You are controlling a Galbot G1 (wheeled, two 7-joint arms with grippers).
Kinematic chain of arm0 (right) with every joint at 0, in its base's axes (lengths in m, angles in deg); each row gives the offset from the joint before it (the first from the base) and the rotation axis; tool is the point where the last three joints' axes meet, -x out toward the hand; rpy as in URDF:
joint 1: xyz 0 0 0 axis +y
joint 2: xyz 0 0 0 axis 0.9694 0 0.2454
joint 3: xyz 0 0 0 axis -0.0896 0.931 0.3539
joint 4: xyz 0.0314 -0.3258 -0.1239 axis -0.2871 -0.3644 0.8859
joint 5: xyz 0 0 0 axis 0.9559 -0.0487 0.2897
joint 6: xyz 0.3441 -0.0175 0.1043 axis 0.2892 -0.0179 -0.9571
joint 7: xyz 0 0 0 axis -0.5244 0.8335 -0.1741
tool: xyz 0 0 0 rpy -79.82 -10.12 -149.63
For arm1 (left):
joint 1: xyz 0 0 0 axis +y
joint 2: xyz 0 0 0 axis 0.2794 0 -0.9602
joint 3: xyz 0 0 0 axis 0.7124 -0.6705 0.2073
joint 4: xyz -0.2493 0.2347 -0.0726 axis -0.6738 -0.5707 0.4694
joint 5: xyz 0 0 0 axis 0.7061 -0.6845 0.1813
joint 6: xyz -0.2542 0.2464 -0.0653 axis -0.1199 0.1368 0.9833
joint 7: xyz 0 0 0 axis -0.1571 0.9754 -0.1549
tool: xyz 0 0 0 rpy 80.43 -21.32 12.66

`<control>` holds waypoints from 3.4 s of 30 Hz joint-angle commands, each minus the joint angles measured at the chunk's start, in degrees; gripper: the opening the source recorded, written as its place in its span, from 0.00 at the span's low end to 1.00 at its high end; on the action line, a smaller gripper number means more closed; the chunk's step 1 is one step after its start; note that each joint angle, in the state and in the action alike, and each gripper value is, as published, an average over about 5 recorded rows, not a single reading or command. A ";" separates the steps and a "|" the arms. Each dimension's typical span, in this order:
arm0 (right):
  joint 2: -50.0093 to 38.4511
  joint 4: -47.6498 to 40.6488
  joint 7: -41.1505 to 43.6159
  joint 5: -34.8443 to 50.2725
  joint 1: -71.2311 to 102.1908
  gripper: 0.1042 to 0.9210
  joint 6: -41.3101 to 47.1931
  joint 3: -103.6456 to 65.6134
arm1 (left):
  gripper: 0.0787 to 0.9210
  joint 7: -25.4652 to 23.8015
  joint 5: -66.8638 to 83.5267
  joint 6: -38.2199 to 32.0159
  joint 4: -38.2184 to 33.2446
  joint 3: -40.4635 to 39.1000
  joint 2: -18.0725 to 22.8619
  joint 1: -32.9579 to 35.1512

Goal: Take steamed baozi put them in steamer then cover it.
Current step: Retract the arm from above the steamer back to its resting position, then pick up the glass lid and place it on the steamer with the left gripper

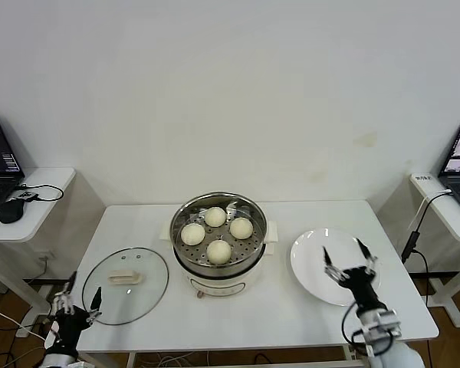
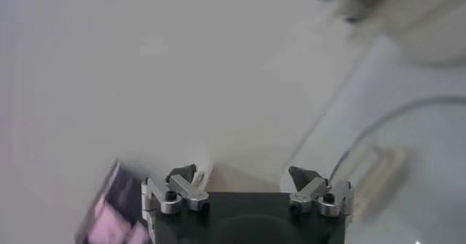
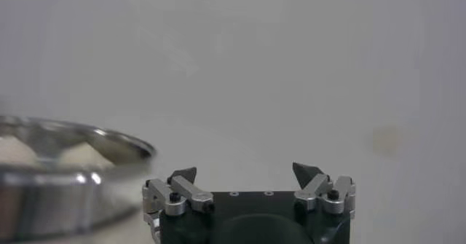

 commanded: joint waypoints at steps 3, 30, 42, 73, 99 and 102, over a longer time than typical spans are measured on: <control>6.46 0.30 -1.11 -2.49 8.11 0.88 -3.86 -10.92 | 0.88 -3.91 -22.02 -0.86 7.08 -4.30 -2.61 -6.28; 8.88 -2.72 -0.80 -4.26 9.15 0.88 -5.27 -10.72 | 0.88 -4.94 -21.28 1.72 15.78 -9.67 -3.77 -20.16; 9.24 -3.02 -0.55 -5.40 9.45 0.88 -5.00 -9.97 | 0.88 -4.85 -21.11 1.94 19.30 -11.02 -3.41 -23.06; 9.17 -3.06 -0.21 -5.73 9.28 0.88 -4.90 -8.61 | 0.09 -0.12 -20.34 4.63 10.41 -6.02 -3.70 -17.28; 10.45 -1.49 -0.82 -9.47 10.53 0.88 -5.36 -2.65 | 0.05 -17.29 -5.96 27.22 -21.30 -20.88 -13.65 -20.50; 11.20 -1.57 -1.18 -10.68 10.63 0.88 -5.36 -1.41 | 0.05 -18.29 -7.15 29.75 -19.87 -28.10 -13.22 -25.23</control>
